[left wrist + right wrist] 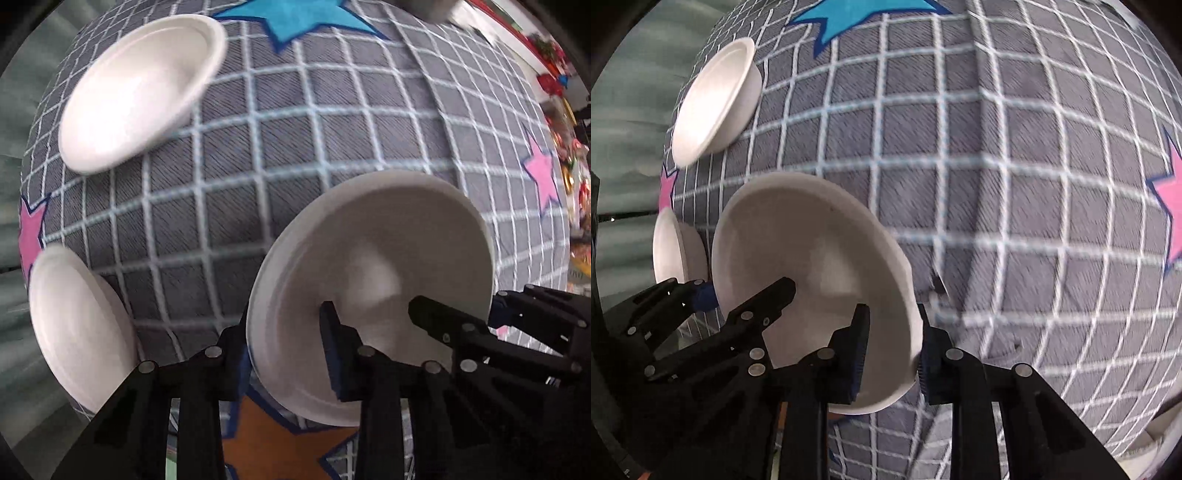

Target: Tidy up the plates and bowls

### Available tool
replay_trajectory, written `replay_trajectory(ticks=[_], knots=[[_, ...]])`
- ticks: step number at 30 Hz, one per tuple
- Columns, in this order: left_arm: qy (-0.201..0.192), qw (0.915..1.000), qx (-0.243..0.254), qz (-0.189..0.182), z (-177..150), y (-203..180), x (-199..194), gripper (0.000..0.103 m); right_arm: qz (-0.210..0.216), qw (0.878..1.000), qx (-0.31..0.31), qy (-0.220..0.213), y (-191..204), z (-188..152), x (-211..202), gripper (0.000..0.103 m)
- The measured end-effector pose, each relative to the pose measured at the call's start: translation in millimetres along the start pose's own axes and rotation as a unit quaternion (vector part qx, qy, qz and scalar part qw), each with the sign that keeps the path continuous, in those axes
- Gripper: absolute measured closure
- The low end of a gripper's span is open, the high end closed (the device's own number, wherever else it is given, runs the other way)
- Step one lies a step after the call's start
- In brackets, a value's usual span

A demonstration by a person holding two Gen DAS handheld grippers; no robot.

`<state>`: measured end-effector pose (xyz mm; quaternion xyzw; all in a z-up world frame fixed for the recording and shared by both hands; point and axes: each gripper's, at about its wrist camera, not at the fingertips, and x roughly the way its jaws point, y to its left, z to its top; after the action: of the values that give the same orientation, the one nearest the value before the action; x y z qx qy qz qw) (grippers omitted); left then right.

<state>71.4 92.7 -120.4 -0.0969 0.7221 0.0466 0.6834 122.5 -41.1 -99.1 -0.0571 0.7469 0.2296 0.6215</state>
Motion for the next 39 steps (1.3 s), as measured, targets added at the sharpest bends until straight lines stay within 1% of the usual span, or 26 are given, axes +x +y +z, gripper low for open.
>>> replay_trajectory(ticks=[4,8,12,15,17,18,19,20,21,22,23,25,27,28,29,32,33,35,37,38,39], knots=[[0.004,0.9997,0.023,0.001,-30,-15,3,0.068,-0.007,1.000,0.002,0.005,-6,-33,1,0.077],[0.005,0.9986,0.052,-0.002,-76,-33,4,0.068,-0.020,1.000,0.009,0.015,-12,-68,3,0.077],[0.013,0.9971,0.074,-0.010,-116,-36,8,0.068,-0.027,0.999,0.019,0.033,-14,-108,8,0.077],[0.022,0.9953,0.094,-0.013,-144,-41,16,0.068,-0.031,0.998,0.024,0.047,-15,-132,16,0.077],[0.030,0.9942,0.102,-0.016,-161,-44,22,0.063,-0.033,0.998,0.028,0.054,-16,-143,22,0.077],[0.032,0.9938,0.105,-0.013,-169,-45,24,0.055,-0.034,0.997,0.031,0.054,-17,-146,23,0.077],[0.030,0.9935,0.110,-0.001,-175,-44,26,0.037,-0.039,0.997,0.032,0.053,-18,-148,24,0.076],[0.022,0.9932,0.114,0.014,-181,-41,25,0.030,-0.044,0.997,0.033,0.054,-18,-149,24,0.073],[0.012,0.9929,0.117,0.022,-188,-37,23,0.024,-0.048,0.997,0.035,0.054,-20,-150,22,0.066],[0.007,0.9928,0.118,0.020,-200,-13,22,0.023,-0.052,0.997,0.040,0.051,-25,-151,18,0.039],[0.007,0.9928,0.118,0.015,-205,-6,20,0.023,-0.052,0.997,0.041,0.045,-41,-151,9,0.017],[0.008,0.9930,0.117,0.012,-212,12,16,0.022,-0.052,0.998,0.037,0.027,-56,-151,-7,0.016],[0.027,0.9929,0.112,0.028,-217,28,18,0.022,-0.063,0.997,0.037,0.021,-65,-148,-18,0.016],[0.037,0.9925,0.112,0.031,-218,35,20,0.022,-0.067,0.997,0.042,0.016,-68,-148,-23,0.016],[0.037,0.9926,0.112,0.026,-223,44,18,0.022,-0.067,0.997,0.047,0.015,-73,-142,-28,0.016],[-0.006,0.9915,0.129,0.013,-249,71,4,0.022,-0.070,0.995,0.063,0.003,-78,-133,-43,0.016],[-0.011,0.9905,0.137,0.010,-250,75,0,0.022,-0.072,0.995,0.066,-0.001,-78,-130,-48,0.016],[-0.017,0.9903,0.138,0.006,-247,92,-9,0.022,-0.076,0.995,0.065,-0.008,-73,-120,-56,0.016],[-0.024,0.9915,0.128,0.002,-241,109,-19,0.021,-0.078,0.995,0.058,-0.014,-71,-110,-65,0.016],[-0.030,0.9926,0.118,0.002,-236,117,-23,0.021,-0.079,0.995,0.055,-0.016,-56,-108,-66,0.016],[-0.035,0.9939,0.105,0.003,-216,119,-28,0.021,-0.079,0.995,0.050,-0.018,-52,-102,-68,0.016]])
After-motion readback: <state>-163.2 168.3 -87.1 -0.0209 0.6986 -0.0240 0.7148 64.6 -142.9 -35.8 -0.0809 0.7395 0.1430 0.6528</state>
